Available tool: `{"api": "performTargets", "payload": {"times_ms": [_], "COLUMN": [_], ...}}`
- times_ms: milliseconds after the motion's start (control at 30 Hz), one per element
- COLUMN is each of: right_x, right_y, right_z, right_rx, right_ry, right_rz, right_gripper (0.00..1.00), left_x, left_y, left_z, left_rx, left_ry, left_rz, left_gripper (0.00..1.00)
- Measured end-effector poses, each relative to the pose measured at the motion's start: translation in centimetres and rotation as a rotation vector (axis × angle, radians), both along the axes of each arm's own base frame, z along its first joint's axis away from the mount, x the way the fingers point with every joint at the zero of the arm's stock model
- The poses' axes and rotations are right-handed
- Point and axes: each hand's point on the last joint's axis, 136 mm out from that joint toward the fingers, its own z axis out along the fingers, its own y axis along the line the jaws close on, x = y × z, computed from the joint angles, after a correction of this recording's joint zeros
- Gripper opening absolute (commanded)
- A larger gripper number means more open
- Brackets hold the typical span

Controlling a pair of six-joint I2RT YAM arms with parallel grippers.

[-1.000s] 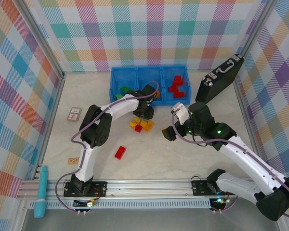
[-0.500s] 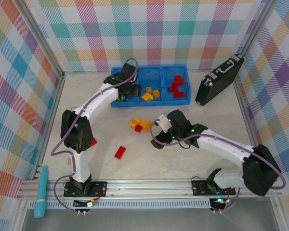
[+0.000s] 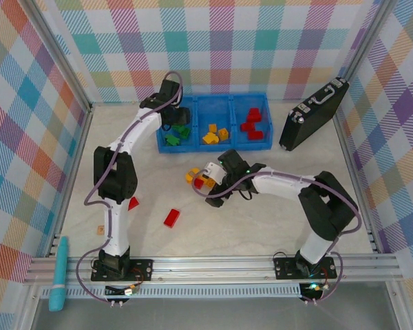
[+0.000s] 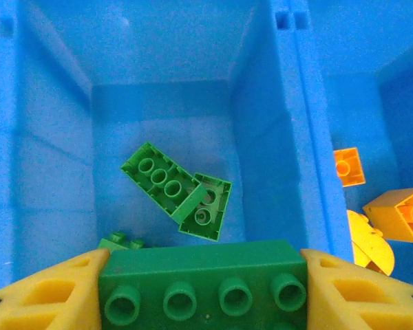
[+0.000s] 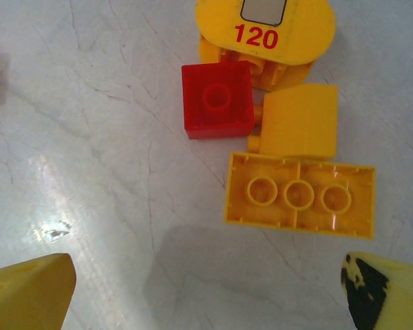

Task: Sort the legos into containers by color
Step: Place the lego in the container, then pick up the lego from the center of the table.

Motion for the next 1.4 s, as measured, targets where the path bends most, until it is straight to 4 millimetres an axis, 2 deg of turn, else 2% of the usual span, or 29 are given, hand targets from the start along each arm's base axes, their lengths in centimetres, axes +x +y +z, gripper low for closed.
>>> {"api": "performTargets", "payload": {"times_ms": [200,400,667,900,1067,1133,1233,1400], "right_x": [1.6,3.1,4.6,6.2,6.6,6.6,6.7,6.0], "right_y": [0.5,0.3,0.1,-0.2,-0.1,0.0,0.4,0.5], "right_z": [-0.8,-1.7,-2.1,-2.8,-2.8,-2.9,-3.2,-4.0], "right_rx": [-0.037,-0.091,-0.118,-0.124,-0.105,-0.104,-0.102,-0.106], "right_ry": [-0.029,-0.069,-0.089,-0.078,-0.058,-0.043,-0.020,0.029], "right_rz": [0.000,-0.028,-0.046,-0.073,-0.073,-0.069,-0.061,-0.046], "right_gripper": [0.99,0.99,0.99,0.99,0.99,0.95,0.91,0.84], "left_x": [0.3,1.1,1.2,1.1,0.6,0.2,-0.5,-3.2], "left_y": [0.0,-0.3,-0.6,-0.6,-0.4,-0.3,0.0,0.9], "left_z": [-1.4,-0.8,-0.3,0.3,0.5,1.1,3.1,8.8], "left_rx": [-0.004,-0.011,-0.024,-0.019,-0.008,-0.006,-0.009,-0.021], "left_ry": [0.028,0.006,-0.004,-0.001,0.012,0.012,-0.011,-0.092], "left_rz": [-0.005,-0.016,-0.032,-0.038,-0.047,-0.049,-0.053,-0.066], "left_gripper": [0.61,0.71,0.82,0.84,0.85,0.85,0.85,0.87]}}
